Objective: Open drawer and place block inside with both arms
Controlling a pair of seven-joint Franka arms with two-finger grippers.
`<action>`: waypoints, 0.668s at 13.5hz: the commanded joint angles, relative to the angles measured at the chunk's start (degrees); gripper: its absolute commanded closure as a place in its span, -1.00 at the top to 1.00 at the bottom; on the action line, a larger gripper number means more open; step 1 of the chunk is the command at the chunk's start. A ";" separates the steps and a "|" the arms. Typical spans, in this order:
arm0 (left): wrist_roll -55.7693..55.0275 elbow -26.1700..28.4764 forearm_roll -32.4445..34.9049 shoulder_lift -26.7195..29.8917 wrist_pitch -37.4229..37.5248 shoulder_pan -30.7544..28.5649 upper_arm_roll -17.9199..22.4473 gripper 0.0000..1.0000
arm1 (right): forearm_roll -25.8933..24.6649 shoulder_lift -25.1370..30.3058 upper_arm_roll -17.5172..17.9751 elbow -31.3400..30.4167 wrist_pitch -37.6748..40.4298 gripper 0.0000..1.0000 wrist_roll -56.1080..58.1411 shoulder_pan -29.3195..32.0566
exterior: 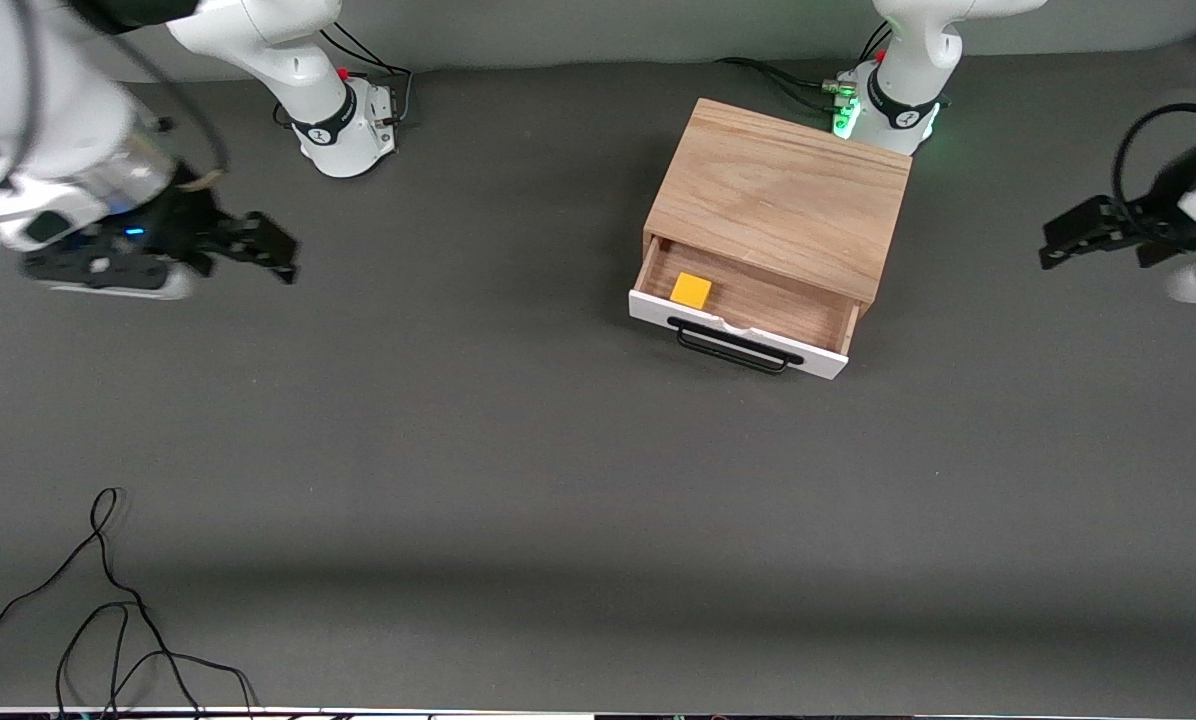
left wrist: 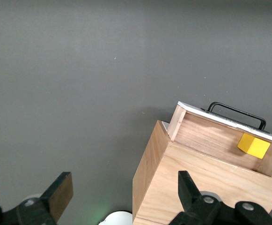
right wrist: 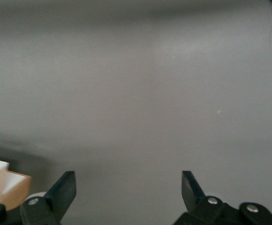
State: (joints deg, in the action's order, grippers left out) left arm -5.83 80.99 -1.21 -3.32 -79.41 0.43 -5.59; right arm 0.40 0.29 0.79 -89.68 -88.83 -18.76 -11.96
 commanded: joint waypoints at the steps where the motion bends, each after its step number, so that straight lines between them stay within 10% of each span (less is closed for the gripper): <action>1: 0.73 6.19 0.77 3.32 -3.38 1.94 1.54 0.99 | -0.14 1.11 -5.32 -1.46 0.41 1.00 10.73 1.33; 6: 1.26 10.50 1.65 2.53 -5.14 2.64 1.54 0.99 | -0.67 0.85 -13.17 -1.46 0.42 1.00 19.18 1.76; 9: 0.91 9.36 1.65 1.12 -4.08 3.00 0.58 0.99 | -0.84 0.50 -11.34 -1.37 0.33 1.00 22.01 7.64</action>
State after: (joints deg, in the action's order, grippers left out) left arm -5.47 89.97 -0.55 -2.64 -83.22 2.23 -5.09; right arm 0.35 0.42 -12.15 -90.72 -88.73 0.88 -7.36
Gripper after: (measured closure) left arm 0.000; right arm 0.000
